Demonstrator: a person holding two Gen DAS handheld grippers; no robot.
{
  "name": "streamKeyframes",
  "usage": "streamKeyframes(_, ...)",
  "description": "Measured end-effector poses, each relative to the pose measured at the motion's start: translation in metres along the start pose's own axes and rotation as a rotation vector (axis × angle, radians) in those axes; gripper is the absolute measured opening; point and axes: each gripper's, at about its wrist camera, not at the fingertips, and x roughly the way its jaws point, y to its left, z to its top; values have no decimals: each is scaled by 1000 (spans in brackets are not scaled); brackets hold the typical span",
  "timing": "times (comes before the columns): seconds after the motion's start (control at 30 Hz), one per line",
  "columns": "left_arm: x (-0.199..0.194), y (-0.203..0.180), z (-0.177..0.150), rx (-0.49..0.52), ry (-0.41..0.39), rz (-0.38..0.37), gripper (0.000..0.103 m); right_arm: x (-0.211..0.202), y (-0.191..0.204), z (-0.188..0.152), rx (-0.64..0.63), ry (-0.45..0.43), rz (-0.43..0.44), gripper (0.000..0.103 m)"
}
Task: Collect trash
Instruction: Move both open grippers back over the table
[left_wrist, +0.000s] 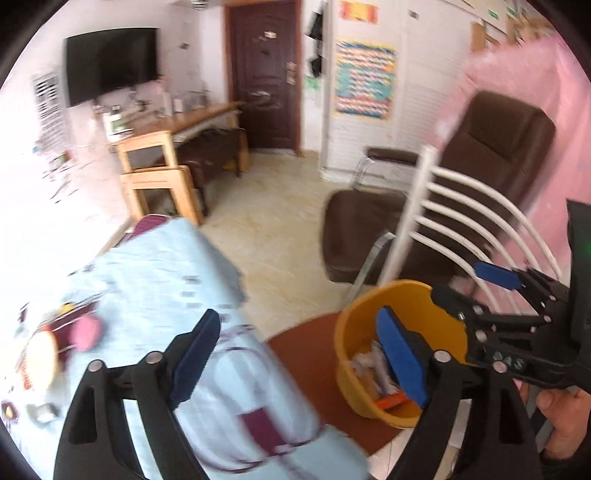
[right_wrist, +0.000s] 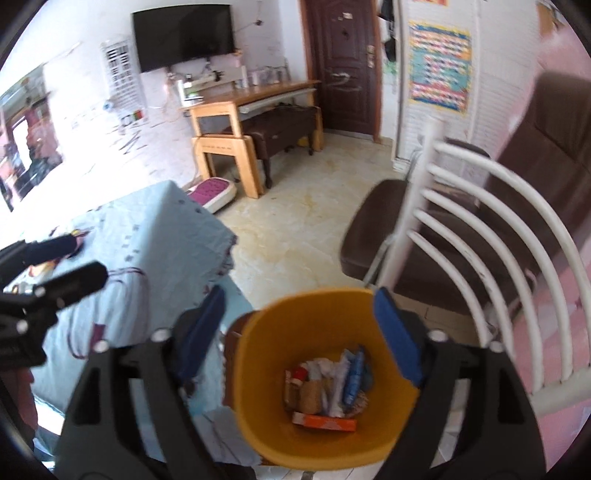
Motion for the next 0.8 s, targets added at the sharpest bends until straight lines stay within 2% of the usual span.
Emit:
streamKeyframes(0.4,-40,144,-11,-211,-62,191,86,15,145,28,-210,-6,143,84)
streamKeyframes(0.63,-52,203,-27,-282,-52,246,86,26,220,35,-314,14,203,84)
streamKeyframes(0.8,-56,233,-35,-311,-43,270,86,31,254,37,-364,24,222,84)
